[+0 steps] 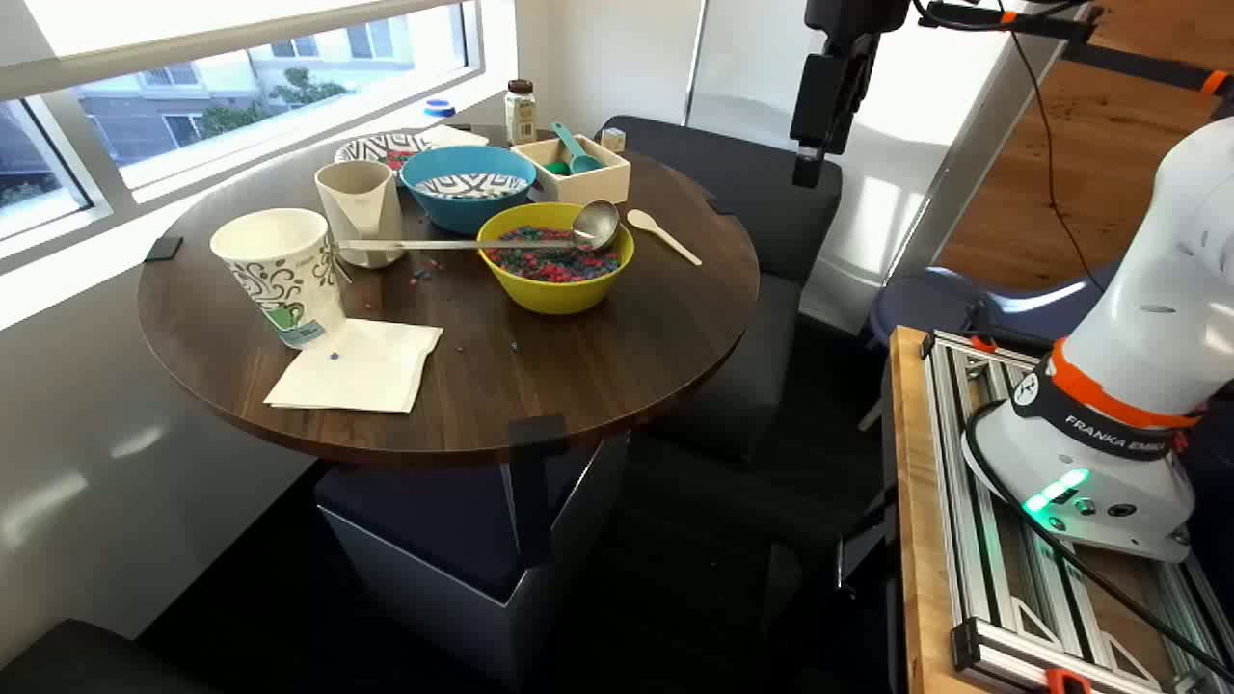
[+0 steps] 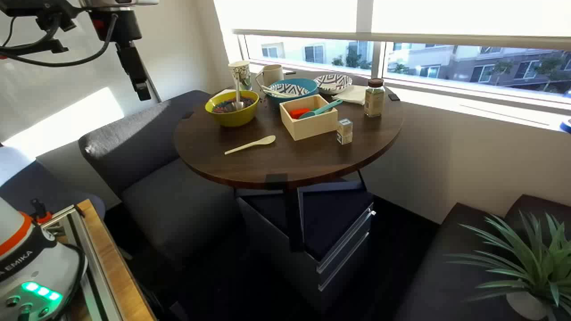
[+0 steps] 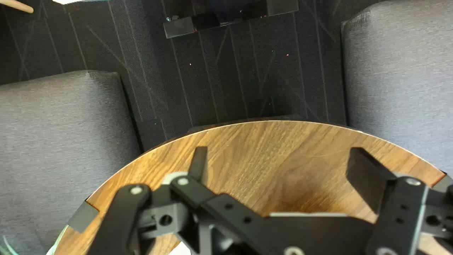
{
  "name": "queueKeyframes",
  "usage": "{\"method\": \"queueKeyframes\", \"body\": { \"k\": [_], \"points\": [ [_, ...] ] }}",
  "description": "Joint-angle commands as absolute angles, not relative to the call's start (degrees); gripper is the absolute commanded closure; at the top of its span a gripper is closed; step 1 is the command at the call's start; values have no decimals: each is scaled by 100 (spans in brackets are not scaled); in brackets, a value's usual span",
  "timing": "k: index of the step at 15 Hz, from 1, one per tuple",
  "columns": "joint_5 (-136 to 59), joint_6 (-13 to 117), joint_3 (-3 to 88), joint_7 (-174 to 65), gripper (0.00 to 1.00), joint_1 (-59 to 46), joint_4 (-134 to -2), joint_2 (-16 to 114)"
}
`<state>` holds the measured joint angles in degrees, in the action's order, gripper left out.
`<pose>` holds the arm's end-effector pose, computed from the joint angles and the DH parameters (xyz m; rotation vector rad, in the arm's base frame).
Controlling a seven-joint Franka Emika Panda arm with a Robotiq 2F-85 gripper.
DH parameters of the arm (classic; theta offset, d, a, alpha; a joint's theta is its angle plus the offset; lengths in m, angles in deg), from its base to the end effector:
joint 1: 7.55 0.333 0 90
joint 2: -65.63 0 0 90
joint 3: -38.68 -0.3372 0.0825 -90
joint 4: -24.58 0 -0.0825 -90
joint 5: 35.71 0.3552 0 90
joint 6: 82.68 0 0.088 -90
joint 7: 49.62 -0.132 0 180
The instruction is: Remove the spoon from the blue bowl
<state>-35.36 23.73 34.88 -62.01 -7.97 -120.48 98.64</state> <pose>0.3198 0.0208 0.4634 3.0836 -0.2655 -0.1464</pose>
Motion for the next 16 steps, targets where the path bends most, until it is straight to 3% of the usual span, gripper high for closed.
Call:
{"method": "queueKeyframes", "body": {
  "k": [1, 13, 16],
  "points": [
    [-3531, 2362, 3480, -6194, 0, -809, -12039, 9863],
    [-3531, 2362, 3480, -6194, 0, -809, -12039, 9863],
    [-3271, 2546, 3437, -6188, 0, -677, -11463, 9277]
  ]
}}
